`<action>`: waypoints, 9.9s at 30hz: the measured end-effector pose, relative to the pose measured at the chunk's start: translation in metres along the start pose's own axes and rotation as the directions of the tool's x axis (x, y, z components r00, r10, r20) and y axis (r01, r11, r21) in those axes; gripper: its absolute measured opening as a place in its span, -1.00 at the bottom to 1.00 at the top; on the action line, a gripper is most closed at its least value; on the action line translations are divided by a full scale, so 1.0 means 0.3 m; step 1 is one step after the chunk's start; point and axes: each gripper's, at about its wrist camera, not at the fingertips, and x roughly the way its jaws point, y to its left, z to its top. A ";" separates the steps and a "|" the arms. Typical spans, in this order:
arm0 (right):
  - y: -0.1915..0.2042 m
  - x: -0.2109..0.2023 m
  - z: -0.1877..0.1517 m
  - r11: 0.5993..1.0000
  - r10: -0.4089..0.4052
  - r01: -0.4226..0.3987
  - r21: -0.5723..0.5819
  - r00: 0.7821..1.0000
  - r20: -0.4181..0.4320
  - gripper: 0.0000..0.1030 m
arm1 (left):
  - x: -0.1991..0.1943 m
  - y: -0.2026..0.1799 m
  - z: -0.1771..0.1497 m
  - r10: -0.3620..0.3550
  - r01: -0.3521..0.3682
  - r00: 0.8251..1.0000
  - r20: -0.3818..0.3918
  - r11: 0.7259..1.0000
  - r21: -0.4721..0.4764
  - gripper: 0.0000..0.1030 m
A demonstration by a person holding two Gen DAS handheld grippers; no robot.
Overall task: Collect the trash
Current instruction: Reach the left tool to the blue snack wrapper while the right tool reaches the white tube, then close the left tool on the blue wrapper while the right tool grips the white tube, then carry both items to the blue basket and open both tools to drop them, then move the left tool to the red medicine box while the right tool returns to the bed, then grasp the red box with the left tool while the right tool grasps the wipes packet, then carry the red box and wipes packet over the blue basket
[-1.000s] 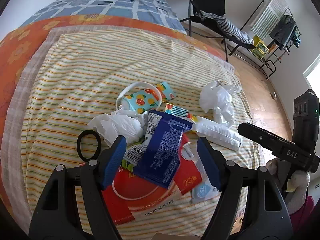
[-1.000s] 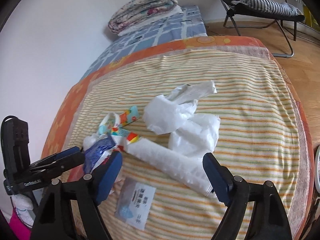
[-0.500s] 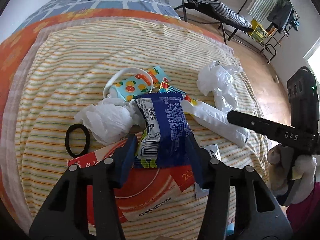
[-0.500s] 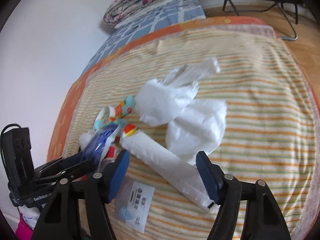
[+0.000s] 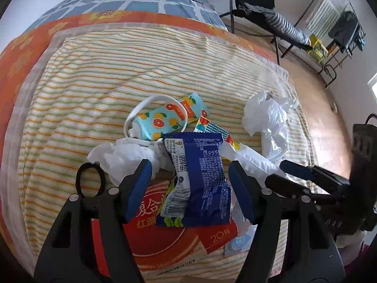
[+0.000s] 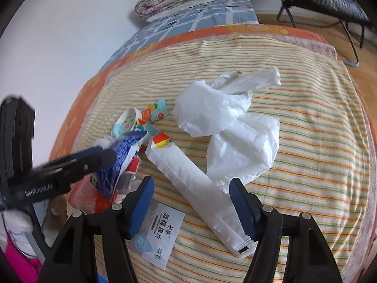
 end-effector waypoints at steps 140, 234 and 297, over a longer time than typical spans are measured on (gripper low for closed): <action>0.360 -0.277 -0.748 0.982 0.030 -0.026 -0.185 0.999 0.017 0.62 | -0.397 0.034 -0.518 -0.145 0.141 0.989 0.000 0.963 0.230 0.31; 0.161 -0.168 -0.400 0.995 0.026 -0.027 0.091 1.000 0.011 0.64 | -0.027 0.040 -0.152 -0.028 0.051 0.996 -0.085 0.958 0.281 0.84; 0.247 0.008 -0.244 0.978 -0.204 0.203 -0.054 0.979 0.002 -0.02 | -0.274 0.065 -0.246 -0.012 0.001 0.999 0.038 0.958 0.286 0.82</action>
